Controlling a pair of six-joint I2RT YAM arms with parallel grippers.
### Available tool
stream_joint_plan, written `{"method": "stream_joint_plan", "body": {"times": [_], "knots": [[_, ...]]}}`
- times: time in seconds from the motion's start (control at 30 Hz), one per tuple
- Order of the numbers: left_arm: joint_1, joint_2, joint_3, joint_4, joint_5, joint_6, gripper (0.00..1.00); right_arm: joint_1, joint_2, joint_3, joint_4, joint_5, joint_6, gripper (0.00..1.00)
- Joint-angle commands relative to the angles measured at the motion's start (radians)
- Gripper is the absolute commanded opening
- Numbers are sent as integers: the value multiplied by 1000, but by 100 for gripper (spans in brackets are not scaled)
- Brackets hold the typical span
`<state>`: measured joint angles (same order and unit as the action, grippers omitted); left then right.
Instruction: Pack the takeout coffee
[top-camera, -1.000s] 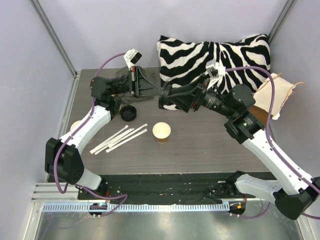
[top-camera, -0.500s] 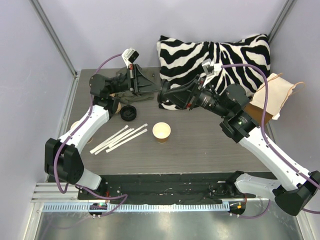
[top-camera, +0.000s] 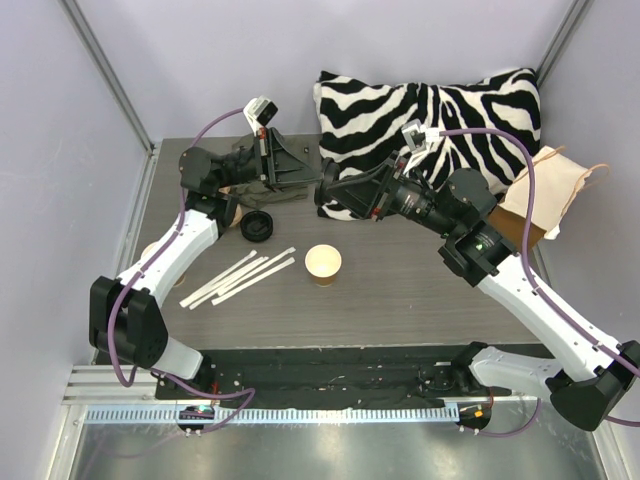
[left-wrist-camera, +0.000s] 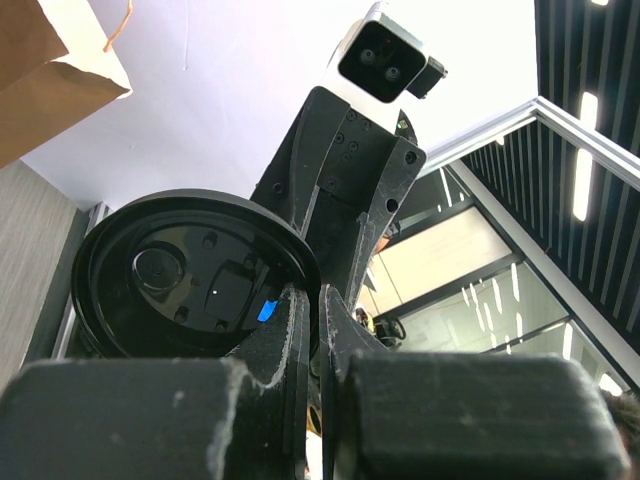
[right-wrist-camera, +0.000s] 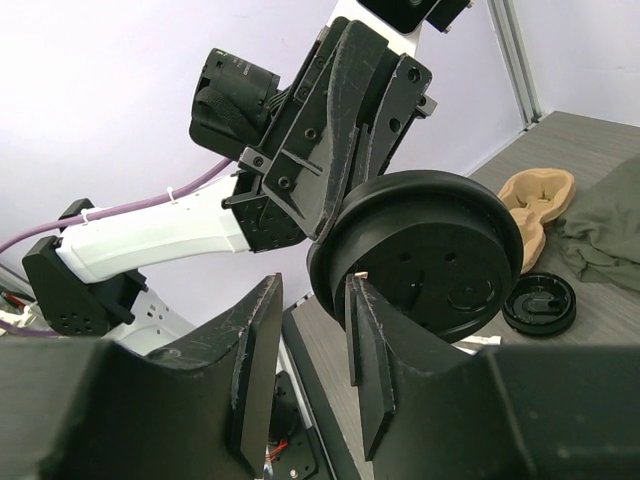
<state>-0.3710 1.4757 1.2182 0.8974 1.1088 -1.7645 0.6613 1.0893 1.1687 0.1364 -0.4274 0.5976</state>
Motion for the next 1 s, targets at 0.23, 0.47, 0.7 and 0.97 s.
{"method": "stream_joint_plan", "body": {"times": [0.23,0.47,0.7,0.97], "knots": [[-2,-18,9,31,-36,-10,0,24,7,5,15,7,-4,45],[-2,-17,10,41,-30,-18,0,24,-2,0,-12,33,-35,45],[-2,-15,-2,35,-38,-9,0,24,6,9,0,30,-47,35],[-13,-18,-9,32,-35,-6,0,23,31,34,12,24,-47,3]]}}
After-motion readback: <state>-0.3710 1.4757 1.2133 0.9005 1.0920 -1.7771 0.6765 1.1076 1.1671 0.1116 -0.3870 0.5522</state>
